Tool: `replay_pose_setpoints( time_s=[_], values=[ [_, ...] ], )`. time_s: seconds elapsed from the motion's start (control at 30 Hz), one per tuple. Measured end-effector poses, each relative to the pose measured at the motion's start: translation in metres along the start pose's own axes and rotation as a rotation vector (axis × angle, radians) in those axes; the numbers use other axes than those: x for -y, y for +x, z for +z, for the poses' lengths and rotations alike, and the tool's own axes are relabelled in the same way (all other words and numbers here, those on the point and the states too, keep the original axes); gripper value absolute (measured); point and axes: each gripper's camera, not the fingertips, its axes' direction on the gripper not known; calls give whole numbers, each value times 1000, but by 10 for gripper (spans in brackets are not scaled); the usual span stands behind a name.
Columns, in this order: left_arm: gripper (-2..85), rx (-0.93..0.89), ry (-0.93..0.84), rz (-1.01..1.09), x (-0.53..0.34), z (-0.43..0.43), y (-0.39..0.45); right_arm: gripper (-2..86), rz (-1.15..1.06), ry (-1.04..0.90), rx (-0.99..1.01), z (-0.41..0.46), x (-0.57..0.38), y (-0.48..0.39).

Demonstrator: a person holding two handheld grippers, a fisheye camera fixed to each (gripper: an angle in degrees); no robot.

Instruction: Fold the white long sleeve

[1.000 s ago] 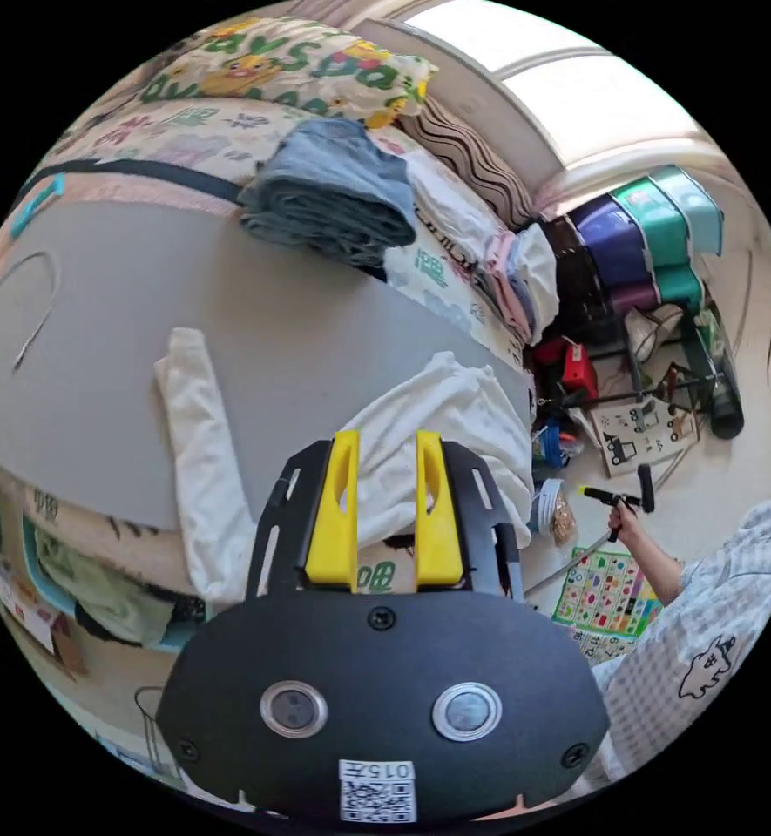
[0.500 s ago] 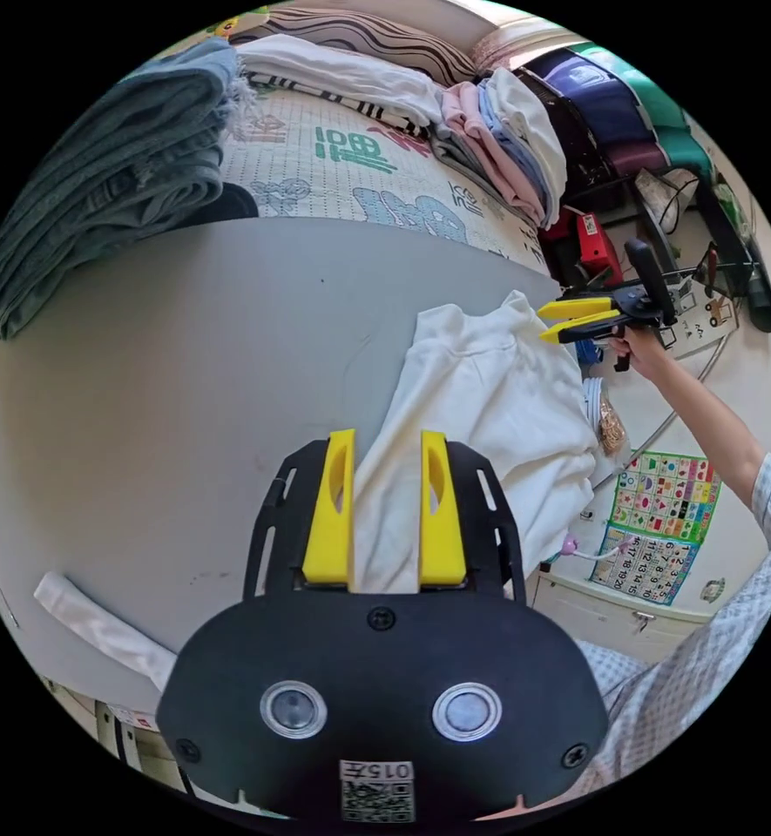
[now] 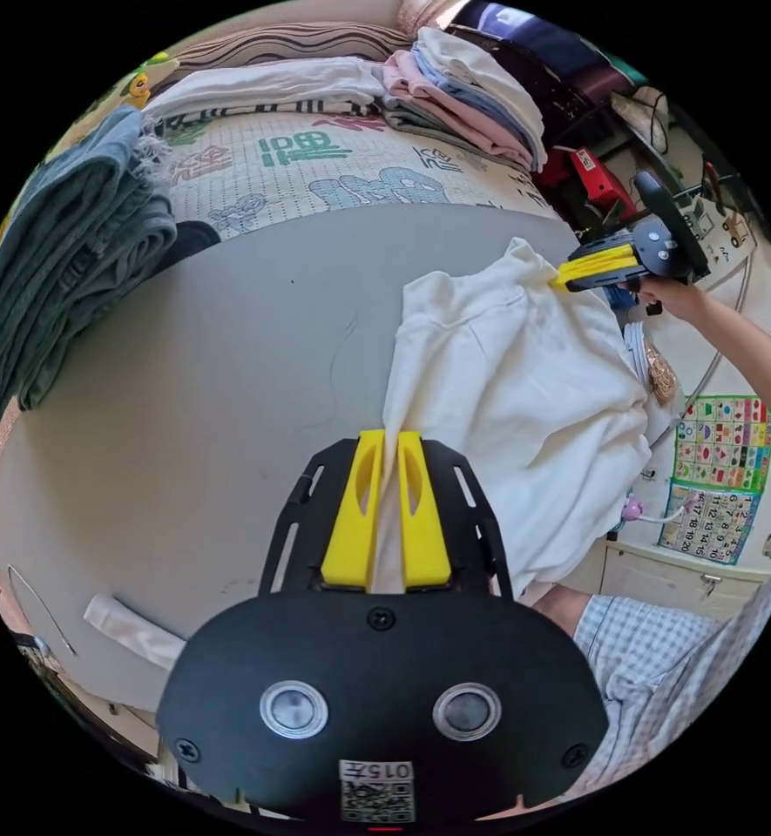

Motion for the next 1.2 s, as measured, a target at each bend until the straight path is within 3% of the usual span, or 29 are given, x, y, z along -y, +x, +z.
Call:
replay_pose_setpoints(
  time_s=[0.07, 0.17, 0.27, 0.4, 0.5, 0.6, 0.87, 0.93, 1.0, 1.1, 1.2],
  values=[
    [0, 1, -29, -49, 4, -10, 0, -3, 63, 44, 16, -4, -13, 19],
    [-2, 8, 134, -12, -2, -64, 22, -6, 165, 162, 18, -27, -46, 47],
    [-2, -90, 317, 164, -31, -126, 74, 0, 264, 279, -36, -51, -95, 65],
    [-1, -197, 241, 353, -72, -132, 157, 27, 605, 356, 224, -33, -185, 92],
    [-2, -315, 137, 320, -91, -84, 193, 49, 904, 382, 434, 16, -262, 86],
    [-1, -323, 67, 297, -104, -47, 223, 89, 1059, 443, 685, 64, -317, 53],
    [3, -368, 0, 323, -105, -44, 268, 163, 1114, 482, 1035, 174, -337, 23],
    [8, -357, -45, 379, -101, -47, 282, 150, 1120, 514, 1069, 195, -341, 25],
    [15, -363, -106, 449, -97, -47, 293, 73, 1119, 584, 1096, 221, -349, 30],
    [75, -505, -200, 478, -75, -60, 298, 25, 1156, 650, 1145, 257, -365, 30],
    [88, -538, -150, 482, -25, -91, 304, 13, 1206, 672, 1141, 294, -384, 26]
  ],
)
